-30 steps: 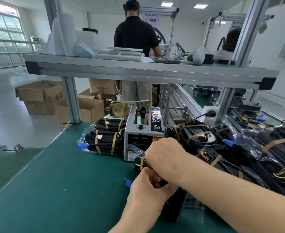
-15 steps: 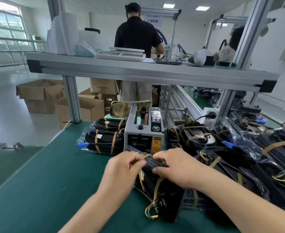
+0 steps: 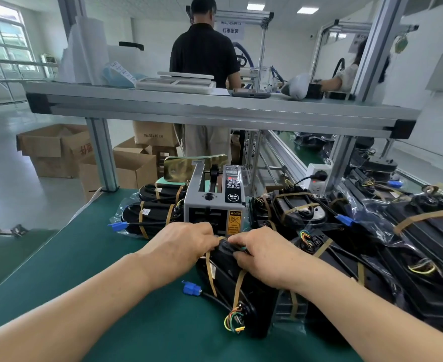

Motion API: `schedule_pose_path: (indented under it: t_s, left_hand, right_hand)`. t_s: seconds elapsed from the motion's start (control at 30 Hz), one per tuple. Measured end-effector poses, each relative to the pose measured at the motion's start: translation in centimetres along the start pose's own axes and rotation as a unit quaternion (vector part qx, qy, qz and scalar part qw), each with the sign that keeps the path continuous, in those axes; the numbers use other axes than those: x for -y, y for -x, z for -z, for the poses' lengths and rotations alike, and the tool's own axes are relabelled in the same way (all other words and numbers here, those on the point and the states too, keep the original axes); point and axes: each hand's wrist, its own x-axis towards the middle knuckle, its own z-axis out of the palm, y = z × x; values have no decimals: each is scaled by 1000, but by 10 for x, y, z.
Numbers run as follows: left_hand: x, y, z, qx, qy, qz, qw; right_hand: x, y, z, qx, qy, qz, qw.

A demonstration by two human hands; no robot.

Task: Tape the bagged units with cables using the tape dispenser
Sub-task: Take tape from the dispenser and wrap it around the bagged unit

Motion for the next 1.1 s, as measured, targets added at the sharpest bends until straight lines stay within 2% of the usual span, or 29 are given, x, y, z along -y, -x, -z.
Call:
schedule_pose_path:
  t_s: [0.1, 0.3, 0.57, 0.7, 0.83, 0.93, 1.1]
  left_hand:
    - [-4, -3, 3, 22, -43, -5, 999]
    - [-5, -7, 14, 11, -126, -91, 988]
    - [-3, -14, 27, 28, -130, -124, 983]
    - [-6, -15, 28, 14, -159, -152, 975]
    - [-11, -14, 22, -35, -177, -174, 968]
    - [-12, -14, 16, -64, -160, -167, 971]
    - [-5, -15, 11, -53, -67, -59, 995]
  right_hand:
    - [0, 1, 0, -4, 7, -2, 1000]
    - [3, 2, 0, -8, 22, -1, 1000]
    - [8, 3, 3, 2, 43, -3, 999]
    - [8, 1, 1, -6, 53, 1, 999]
    - [8, -1, -1, -13, 56, 5, 998]
    - [7, -1, -3, -20, 52, 7, 998]
    - [5, 0, -5, -24, 22, 10, 999]
